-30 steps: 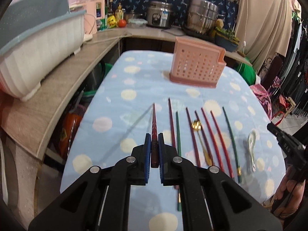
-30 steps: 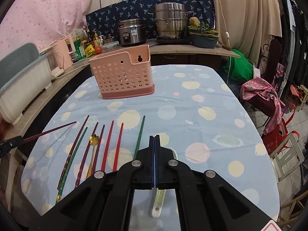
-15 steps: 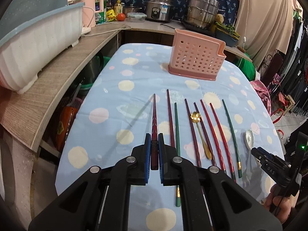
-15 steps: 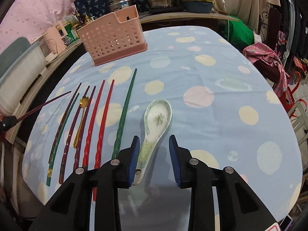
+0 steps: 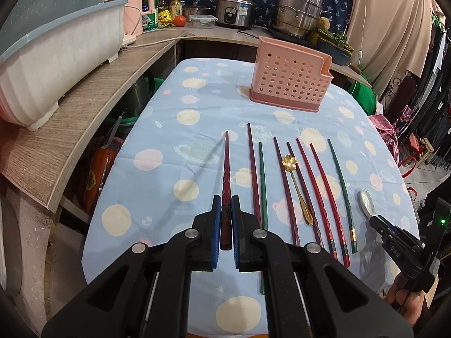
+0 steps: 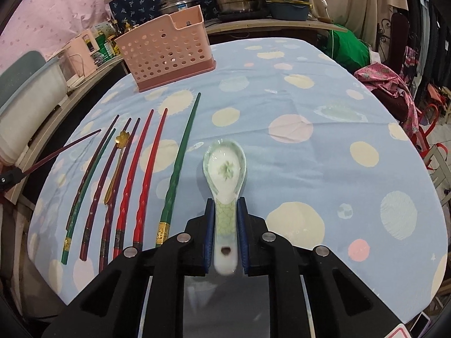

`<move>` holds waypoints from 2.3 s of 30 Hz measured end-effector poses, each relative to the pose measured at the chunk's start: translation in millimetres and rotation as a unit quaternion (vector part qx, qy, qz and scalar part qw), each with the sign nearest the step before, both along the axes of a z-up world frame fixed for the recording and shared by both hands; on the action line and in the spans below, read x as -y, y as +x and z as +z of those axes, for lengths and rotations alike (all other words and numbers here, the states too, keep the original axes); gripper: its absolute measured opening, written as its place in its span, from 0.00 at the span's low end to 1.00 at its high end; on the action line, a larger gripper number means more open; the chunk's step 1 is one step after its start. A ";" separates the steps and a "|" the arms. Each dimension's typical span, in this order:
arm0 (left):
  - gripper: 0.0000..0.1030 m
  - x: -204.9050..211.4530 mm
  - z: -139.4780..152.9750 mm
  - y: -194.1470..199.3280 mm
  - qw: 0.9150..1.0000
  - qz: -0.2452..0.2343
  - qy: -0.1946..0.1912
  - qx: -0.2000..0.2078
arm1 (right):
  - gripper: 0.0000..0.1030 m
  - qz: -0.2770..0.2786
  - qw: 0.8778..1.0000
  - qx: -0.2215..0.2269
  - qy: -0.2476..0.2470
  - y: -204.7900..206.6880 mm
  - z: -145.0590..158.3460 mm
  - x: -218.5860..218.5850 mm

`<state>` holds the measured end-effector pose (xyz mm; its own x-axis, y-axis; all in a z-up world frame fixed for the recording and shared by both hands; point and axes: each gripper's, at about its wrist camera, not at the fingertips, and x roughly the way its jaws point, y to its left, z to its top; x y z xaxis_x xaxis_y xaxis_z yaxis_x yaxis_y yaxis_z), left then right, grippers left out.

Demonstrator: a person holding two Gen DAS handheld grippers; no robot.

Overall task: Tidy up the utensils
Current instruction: 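Lift the chopstick with the left tool while the right tool lifts the spoon toward the pink basket, then lower the chopstick into the pink basket and open the left tool while the right tool drops the spoon in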

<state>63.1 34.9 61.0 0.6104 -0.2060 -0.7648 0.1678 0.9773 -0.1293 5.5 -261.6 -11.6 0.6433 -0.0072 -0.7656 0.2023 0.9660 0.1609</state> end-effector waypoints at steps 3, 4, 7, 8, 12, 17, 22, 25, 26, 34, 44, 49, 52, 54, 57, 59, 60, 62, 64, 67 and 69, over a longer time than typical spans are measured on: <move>0.07 0.8 11.9 4.6 1.000 -0.001 0.001 0.015 | 0.14 0.004 1.000 0.015 -0.004 1.9 14.7 1.7; 0.07 1.2 16.9 6.8 1.000 -0.001 0.001 0.021 | 0.14 0.005 1.000 0.020 -0.007 3.2 19.2 2.3; 0.07 2.5 31.2 13.0 0.999 -0.001 -0.002 0.039 | 0.13 0.007 0.999 0.030 -0.008 8.1 28.6 3.9; 0.07 2.9 35.4 15.1 0.999 -0.001 -0.003 0.043 | 0.13 0.009 0.999 0.033 -0.007 10.1 30.9 4.2; 0.07 5.3 49.0 23.3 0.998 -0.003 -0.007 0.055 | 0.10 0.010 0.999 0.039 -0.011 15.5 35.3 4.9; 0.07 7.8 60.6 27.1 0.998 -0.007 -0.008 0.070 | 0.01 0.010 0.999 0.032 -0.019 19.3 34.0 5.7; 0.07 9.1 60.7 28.3 0.998 -0.009 -0.009 0.066 | 0.15 0.013 1.000 0.019 -0.014 26.2 29.6 10.6; 0.07 9.0 57.2 29.4 0.998 -0.008 -0.009 0.061 | 0.32 0.015 0.999 0.023 -0.028 44.9 32.5 15.7; 0.07 8.9 56.9 29.9 0.998 -0.008 -0.009 0.060 | 0.32 0.014 0.999 0.022 -0.040 52.7 32.3 17.5; 0.07 6.8 52.4 32.0 0.998 -0.002 -0.006 0.055 | 0.32 0.043 0.997 -0.031 -0.060 125.8 2.9 33.5; 0.07 4.9 49.9 42.0 0.999 0.005 -0.001 0.051 | 0.08 0.063 0.993 -0.047 -0.091 137.8 -4.2 26.9; 0.07 9.5 62.8 49.0 0.998 -0.002 0.000 0.065 | 0.06 0.057 0.995 -0.004 -0.081 124.7 28.3 29.6; 0.07 13.7 73.5 55.5 0.997 -0.010 -0.001 0.076 | 0.06 0.057 0.995 0.032 -0.070 118.7 51.8 29.6; 0.07 16.6 82.3 61.0 0.996 -0.013 0.000 0.086 | 0.06 0.057 0.995 0.054 -0.058 116.8 66.7 30.4; 0.07 20.3 99.9 70.6 0.994 -0.015 0.000 0.106 | 0.06 0.056 0.994 0.083 -0.048 120.1 88.6 30.2; 0.07 23.1 115.2 78.6 0.992 -0.017 -0.002 0.123 | 0.06 0.055 0.992 0.102 -0.046 125.0 103.8 29.3; 0.07 24.1 122.9 82.5 0.991 -0.019 -0.004 0.131 | 0.06 0.057 0.992 0.109 -0.041 129.0 111.1 29.3; 0.07 26.9 137.9 90.9 0.989 -0.021 -0.008 0.143 | 0.06 0.058 0.990 0.122 -0.029 138.1 125.0 29.5; 0.07 28.7 158.2 100.3 0.987 -0.021 -0.018 0.161 | 0.06 0.058 0.989 0.136 -0.021 148.8 141.0 29.8; 0.07 32.3 190.8 114.0 0.980 -0.021 -0.035 0.193 | 0.06 0.061 0.986 0.157 -0.003 166.4 163.5 33.4; 0.07 37.1 213.8 123.9 0.974 -0.019 -0.045 0.222 | 0.06 0.062 0.984 0.168 0.009 180.9 175.9 36.4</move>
<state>187.0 -2.2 274.9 0.8675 -0.2883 -0.4055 0.2620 0.9575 -0.1202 186.4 -298.0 164.2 0.8547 0.0992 -0.5096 0.0159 0.9761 0.2167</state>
